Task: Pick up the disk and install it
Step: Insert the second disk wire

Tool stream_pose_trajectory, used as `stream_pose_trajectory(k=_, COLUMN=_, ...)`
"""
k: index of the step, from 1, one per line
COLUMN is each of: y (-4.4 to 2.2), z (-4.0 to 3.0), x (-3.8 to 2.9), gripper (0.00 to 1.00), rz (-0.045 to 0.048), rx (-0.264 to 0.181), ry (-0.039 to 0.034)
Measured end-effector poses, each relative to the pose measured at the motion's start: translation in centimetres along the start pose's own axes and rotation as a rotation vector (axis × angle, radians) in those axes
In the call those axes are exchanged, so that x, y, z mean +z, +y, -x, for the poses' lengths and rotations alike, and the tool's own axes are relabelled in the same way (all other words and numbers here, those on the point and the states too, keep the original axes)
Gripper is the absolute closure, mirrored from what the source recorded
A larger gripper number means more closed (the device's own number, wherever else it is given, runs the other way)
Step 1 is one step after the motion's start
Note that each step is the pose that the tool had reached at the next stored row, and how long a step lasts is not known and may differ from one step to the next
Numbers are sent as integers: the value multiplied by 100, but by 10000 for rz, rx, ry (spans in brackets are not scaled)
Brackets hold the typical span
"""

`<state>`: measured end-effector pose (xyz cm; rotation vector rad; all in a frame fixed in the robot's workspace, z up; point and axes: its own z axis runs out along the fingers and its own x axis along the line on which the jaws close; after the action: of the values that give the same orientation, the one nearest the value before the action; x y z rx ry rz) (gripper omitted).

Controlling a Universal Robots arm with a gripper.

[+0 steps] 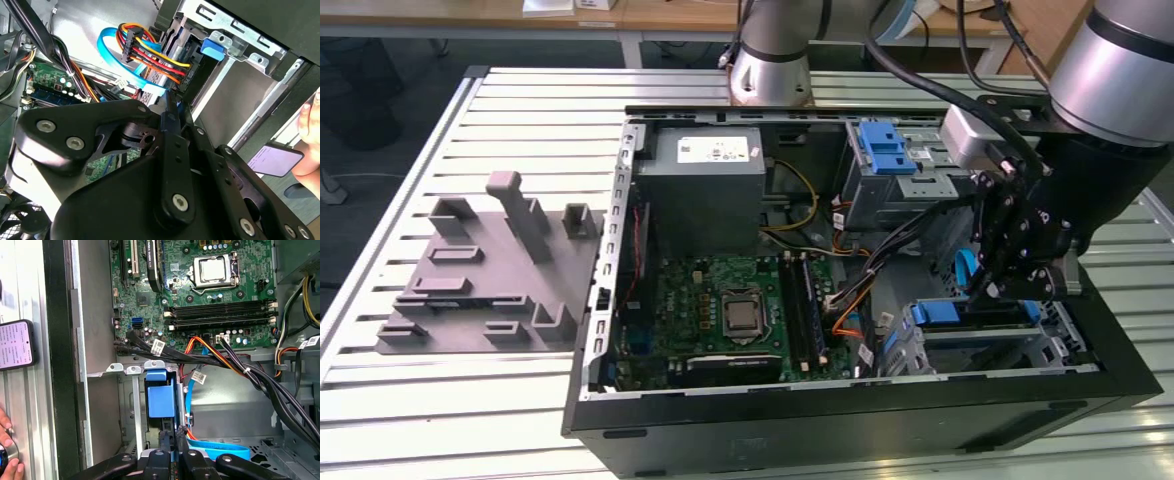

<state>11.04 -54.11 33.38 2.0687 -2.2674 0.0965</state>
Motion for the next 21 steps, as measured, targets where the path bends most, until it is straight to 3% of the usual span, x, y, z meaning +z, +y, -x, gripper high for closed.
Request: stream_pose_trajectory(k=21, y=0, z=-2, x=-6, gripper=84, rz=7, rx=1, ry=-76)
